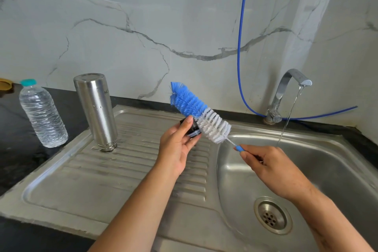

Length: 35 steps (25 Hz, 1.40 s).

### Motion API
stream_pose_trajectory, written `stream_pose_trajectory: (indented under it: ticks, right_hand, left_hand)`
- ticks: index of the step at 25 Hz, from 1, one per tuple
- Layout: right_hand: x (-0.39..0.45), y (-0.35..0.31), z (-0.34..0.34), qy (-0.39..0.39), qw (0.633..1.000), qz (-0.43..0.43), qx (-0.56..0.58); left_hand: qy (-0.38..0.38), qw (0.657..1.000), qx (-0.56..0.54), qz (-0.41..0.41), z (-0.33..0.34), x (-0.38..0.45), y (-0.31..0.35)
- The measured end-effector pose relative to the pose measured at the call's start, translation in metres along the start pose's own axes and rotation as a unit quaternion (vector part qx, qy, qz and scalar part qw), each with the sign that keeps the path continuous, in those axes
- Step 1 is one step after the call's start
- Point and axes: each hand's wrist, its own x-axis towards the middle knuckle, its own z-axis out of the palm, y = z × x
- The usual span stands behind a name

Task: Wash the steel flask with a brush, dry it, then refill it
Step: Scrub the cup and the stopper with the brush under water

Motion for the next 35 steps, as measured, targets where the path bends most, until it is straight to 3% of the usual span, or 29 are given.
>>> stream_pose_trajectory:
  ticks: [4, 8, 12, 15, 20, 22, 27, 32, 35]
  right_hand:
    - [0.001, -0.002, -0.001, 0.047, 0.999, 0.003, -0.009]
    - [-0.001, -0.005, -0.004, -0.031, 0.999, -0.025, 0.012]
    - [0.001, -0.003, 0.001, 0.037, 0.999, -0.006, 0.003]
    - [0.001, -0.005, 0.002, 0.031, 0.999, -0.003, 0.01]
    - [-0.001, -0.003, 0.002, 0.048, 0.999, 0.012, 0.005]
    - [-0.001, -0.003, 0.003, 0.053, 0.998, 0.021, 0.008]
    - [0.0, 0.0, 0.002, 0.007, 1.0, -0.002, 0.002]
    - [0.002, -0.007, 0.015, 0.059, 0.998, -0.007, -0.002]
    - [0.001, -0.009, 0.009, 0.03, 0.999, -0.021, 0.008]
  left_hand:
    - [-0.081, 0.996, 0.025, -0.041, 0.017, -0.015, -0.013]
    - [-0.024, 0.995, -0.094, 0.015, 0.005, -0.002, 0.005]
    - [-0.055, 0.996, -0.062, -0.023, 0.011, -0.008, -0.007]
    - [-0.045, 0.998, -0.034, -0.007, 0.008, -0.004, -0.004]
    - [-0.041, 0.994, 0.102, -0.003, -0.002, -0.002, 0.002]
    - [-0.045, 0.997, 0.069, -0.009, 0.003, -0.003, 0.001]
    - [0.042, 0.993, -0.103, 0.042, -0.011, 0.013, 0.015]
    - [0.004, 0.999, -0.031, 0.014, 0.008, -0.002, -0.001]
    - [0.033, 0.995, -0.076, 0.051, -0.003, 0.008, 0.012]
